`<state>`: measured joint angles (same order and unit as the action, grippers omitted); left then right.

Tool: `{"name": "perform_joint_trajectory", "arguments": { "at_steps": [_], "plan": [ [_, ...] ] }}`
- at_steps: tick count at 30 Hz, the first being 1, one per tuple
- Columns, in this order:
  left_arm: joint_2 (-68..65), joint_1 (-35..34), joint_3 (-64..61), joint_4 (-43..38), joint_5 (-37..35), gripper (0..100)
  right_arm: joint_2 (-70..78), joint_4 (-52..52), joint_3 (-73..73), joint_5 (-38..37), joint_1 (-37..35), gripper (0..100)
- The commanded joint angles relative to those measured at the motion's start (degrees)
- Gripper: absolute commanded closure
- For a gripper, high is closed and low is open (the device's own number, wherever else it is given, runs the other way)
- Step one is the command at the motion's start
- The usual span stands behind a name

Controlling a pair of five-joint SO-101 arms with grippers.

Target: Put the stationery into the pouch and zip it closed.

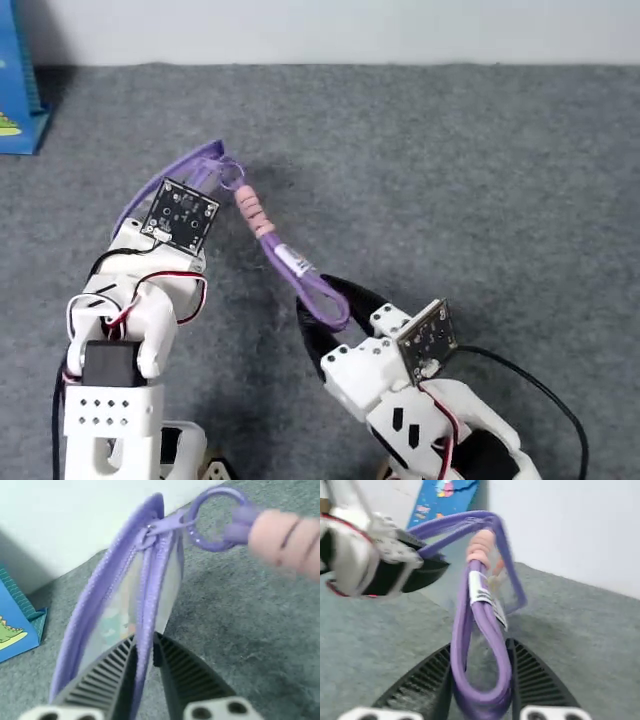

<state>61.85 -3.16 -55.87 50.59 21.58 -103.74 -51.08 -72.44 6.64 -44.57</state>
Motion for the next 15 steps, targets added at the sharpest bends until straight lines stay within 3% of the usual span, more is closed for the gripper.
{"name": "perform_joint_trajectory", "arguments": {
  "at_steps": [1,7,12,15],
  "plan": [
    [0.9,0.2,0.4,0.2,0.4,99,-0.3,4.1,-1.1,2.7,-2.0,86.2],
    [0.9,1.3,0.7,2.8,0.4,99,-0.3,7.6,-1.7,2.8,-2.5,86.1],
    [0.9,1.0,0.7,2.8,0.6,99,-0.3,-5.0,10.9,2.8,-4.4,84.6],
    [0.9,1.1,0.5,3.0,0.6,99,-0.3,-13.1,16.8,2.8,-4.2,76.0]
  ]
}}
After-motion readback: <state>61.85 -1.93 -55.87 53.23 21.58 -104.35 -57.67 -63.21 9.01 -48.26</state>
